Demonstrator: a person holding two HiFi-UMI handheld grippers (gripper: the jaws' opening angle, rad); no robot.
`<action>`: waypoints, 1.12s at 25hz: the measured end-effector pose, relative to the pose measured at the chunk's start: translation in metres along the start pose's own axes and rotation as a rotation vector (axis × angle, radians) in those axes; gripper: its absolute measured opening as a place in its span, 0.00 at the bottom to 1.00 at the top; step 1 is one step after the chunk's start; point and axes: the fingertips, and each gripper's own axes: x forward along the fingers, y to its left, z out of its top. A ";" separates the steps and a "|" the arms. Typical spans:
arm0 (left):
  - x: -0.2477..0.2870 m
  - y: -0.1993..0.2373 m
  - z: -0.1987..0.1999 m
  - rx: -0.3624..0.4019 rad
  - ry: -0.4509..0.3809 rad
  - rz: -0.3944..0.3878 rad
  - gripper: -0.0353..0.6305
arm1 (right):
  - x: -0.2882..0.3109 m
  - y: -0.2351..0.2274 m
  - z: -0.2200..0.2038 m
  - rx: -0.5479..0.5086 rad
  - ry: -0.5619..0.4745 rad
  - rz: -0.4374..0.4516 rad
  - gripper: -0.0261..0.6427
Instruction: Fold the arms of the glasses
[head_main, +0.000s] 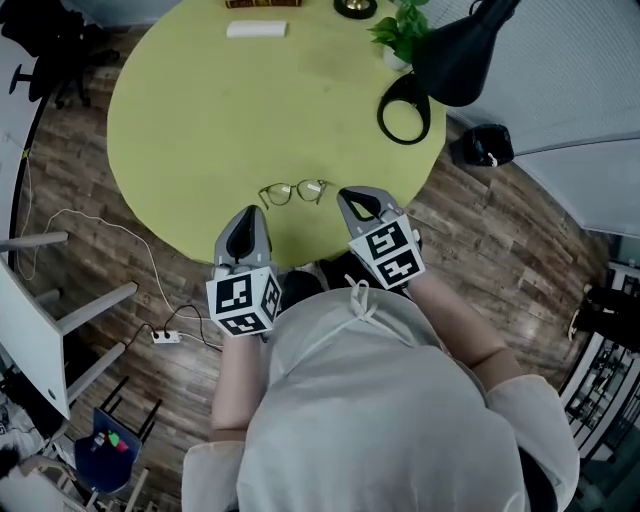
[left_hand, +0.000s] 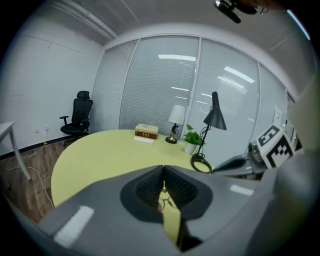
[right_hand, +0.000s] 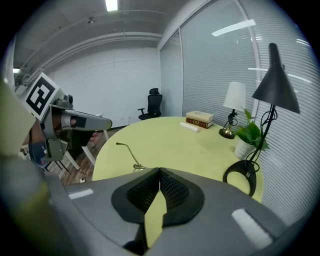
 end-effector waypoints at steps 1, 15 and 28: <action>0.003 0.002 -0.003 -0.004 0.008 0.004 0.06 | 0.007 -0.002 -0.003 -0.014 0.017 0.015 0.05; 0.032 0.032 -0.053 -0.056 0.127 0.071 0.06 | 0.076 0.002 -0.030 -0.284 0.186 0.188 0.24; 0.049 0.046 -0.062 -0.083 0.155 0.045 0.06 | 0.090 0.001 -0.023 -0.582 0.191 0.240 0.06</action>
